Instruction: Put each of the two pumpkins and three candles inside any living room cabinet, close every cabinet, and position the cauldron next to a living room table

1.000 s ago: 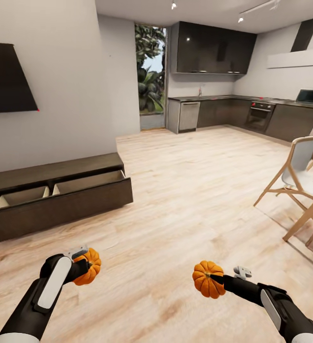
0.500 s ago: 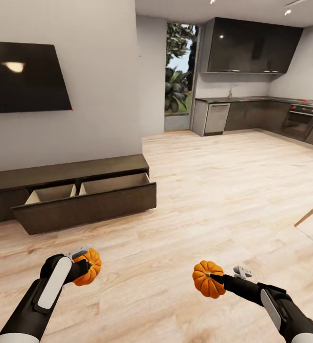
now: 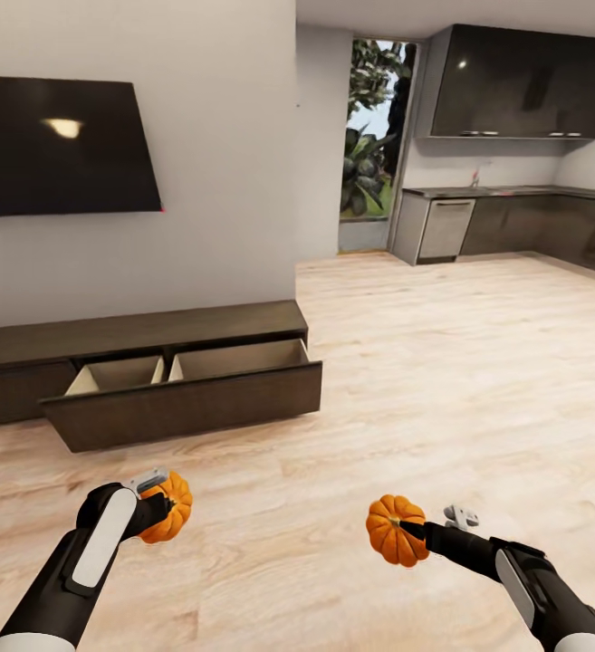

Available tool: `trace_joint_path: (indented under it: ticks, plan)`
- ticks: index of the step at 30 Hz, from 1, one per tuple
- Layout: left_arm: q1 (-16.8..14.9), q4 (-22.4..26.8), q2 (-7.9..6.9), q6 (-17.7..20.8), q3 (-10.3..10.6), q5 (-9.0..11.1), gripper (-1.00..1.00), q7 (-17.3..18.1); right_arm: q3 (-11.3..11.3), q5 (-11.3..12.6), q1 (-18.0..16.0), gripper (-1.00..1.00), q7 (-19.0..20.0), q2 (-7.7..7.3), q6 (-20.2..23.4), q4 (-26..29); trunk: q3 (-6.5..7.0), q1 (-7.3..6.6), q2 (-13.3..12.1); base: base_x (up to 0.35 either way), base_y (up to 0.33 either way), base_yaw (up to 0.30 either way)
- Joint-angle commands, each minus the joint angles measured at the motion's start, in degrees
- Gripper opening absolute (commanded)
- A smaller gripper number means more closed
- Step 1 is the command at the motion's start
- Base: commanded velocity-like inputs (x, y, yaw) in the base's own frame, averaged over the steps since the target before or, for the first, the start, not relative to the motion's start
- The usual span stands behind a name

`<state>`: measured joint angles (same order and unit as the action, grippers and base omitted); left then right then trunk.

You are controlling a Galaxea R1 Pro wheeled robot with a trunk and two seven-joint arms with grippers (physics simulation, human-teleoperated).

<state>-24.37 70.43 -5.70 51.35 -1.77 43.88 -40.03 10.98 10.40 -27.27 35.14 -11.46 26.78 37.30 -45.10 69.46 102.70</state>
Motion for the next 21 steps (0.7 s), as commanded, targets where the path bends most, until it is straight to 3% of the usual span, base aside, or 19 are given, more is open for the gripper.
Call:
trace_joint_path:
  ticks: [1, 7, 21]
  plan:
    - [-0.1, 0.1, -0.01, 0.1, 0.0, 0.5, -1.00, -0.6, 0.1, 0.7, 0.0, -1.00, 0.0, 0.01, 0.6, 0.1, -0.05, 0.03, 0.0, 0.330, 0.000, 0.003]
    - [-0.1, 0.1, -0.03, 0.1, 0.0, 0.5, -1.00, -0.6, 0.2, 0.7, 0.0, -1.00, 0.5, -0.05, 0.5, 0.0, -0.05, 0.03, 0.0, 0.330, 0.059, 0.001]
    - [0.0, -0.1, -0.01, 0.2, -0.5, 0.6, -1.00, -0.5, 0.3, 1.2, -0.1, -1.00, 0.7, -0.05, 0.8, 0.0, -0.04, 0.03, 0.0, 0.305, 0.179, 0.002]
